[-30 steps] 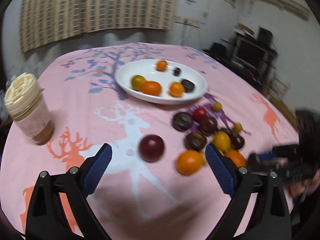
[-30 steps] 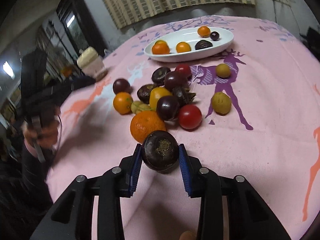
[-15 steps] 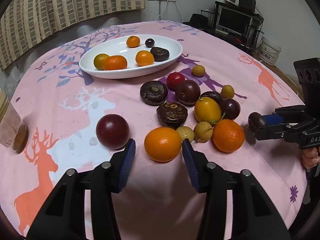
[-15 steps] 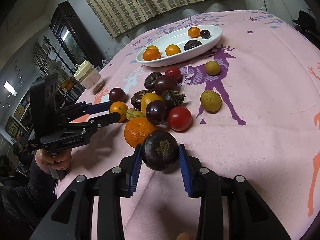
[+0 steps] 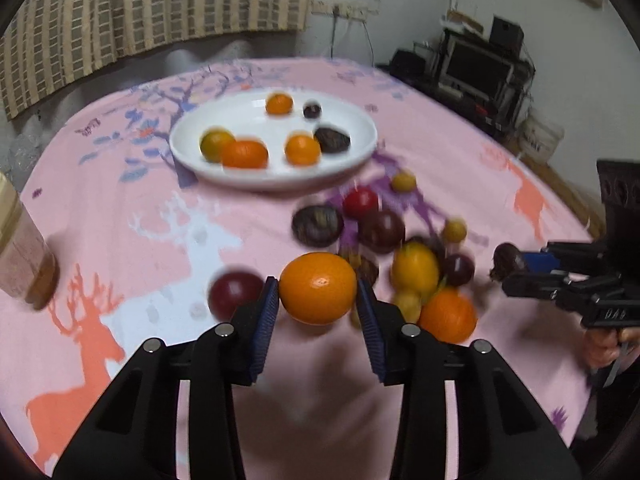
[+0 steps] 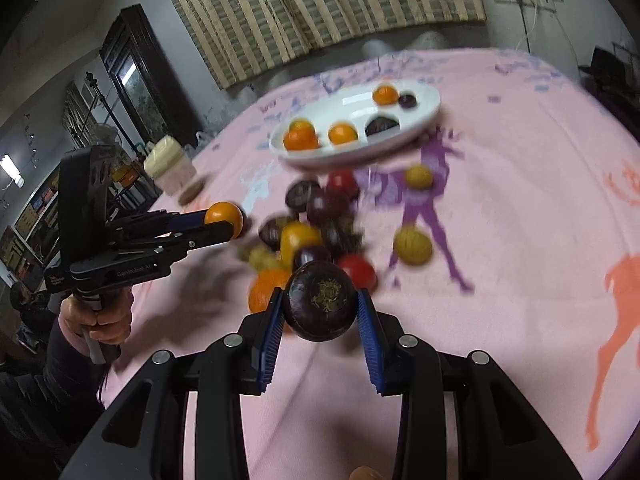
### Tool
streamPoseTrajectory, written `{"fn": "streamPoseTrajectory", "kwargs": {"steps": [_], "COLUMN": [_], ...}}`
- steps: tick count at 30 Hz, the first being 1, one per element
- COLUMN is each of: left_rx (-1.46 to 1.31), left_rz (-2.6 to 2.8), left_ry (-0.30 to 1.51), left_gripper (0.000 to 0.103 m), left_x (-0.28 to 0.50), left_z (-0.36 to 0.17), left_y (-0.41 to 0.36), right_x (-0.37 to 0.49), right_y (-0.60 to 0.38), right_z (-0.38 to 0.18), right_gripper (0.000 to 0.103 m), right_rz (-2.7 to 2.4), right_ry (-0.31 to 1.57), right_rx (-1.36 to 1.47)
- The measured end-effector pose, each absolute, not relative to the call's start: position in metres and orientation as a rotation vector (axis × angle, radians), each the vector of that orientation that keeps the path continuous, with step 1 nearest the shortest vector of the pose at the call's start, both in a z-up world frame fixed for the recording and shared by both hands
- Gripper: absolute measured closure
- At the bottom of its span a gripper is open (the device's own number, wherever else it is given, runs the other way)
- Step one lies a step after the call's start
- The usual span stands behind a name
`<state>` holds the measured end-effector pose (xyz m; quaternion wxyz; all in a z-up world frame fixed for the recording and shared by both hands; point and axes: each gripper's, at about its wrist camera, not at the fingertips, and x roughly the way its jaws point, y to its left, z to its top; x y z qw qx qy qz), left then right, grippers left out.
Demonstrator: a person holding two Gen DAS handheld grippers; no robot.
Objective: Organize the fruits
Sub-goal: 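Move an orange with left tool while right tool moves a dark plum onto the plate, then move a dark red plum with left tool while right tool moves large orange onto plate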
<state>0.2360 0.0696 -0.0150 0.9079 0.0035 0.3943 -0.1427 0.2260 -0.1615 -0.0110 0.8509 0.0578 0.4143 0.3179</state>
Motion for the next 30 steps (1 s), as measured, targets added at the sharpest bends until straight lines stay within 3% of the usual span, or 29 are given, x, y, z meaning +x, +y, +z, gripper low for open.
{"fn": "streamPoseTrajectory", "kwargs": {"steps": [7,14,15,17,19,25,30], "left_rx": [-0.086,-0.089,-0.089,-0.079,-0.05,-0.057,-0.02], "left_rz": [-0.222,-0.112,-0.096,-0.085,-0.053,-0.051,0.024], "left_ry": [0.736,0.871,0.882,0.834,0.778,0.7,0.648], "left_gripper": [0.064,0.063,0.06,0.034,0.015,0.008,0.005], "left_x": [0.321,0.417,0.419,0.403,0.38,0.29,0.25], "left_z": [0.03,0.004,0.003,0.012,0.022,0.029,0.01], "left_y": [0.076,0.073,0.074,0.077,0.081,0.103,0.115], "right_x": [0.318,0.407,0.408,0.399,0.384,0.293,0.227], "right_y": [-0.134,-0.107,-0.106,-0.11,-0.11,-0.124,-0.139], "right_z": [0.032,0.001,-0.001,0.002,0.008,0.024,0.008], "right_gripper": [0.066,0.062,0.054,0.051,0.047,0.039,0.039], "right_rz": [0.533,0.477,0.478,0.514,0.523,0.595,0.618], "right_ry": [0.663,0.744,0.758,0.758,0.753,0.737,0.812], "right_rx": [0.126,0.095,0.096,0.107,0.078,0.033,0.043]}}
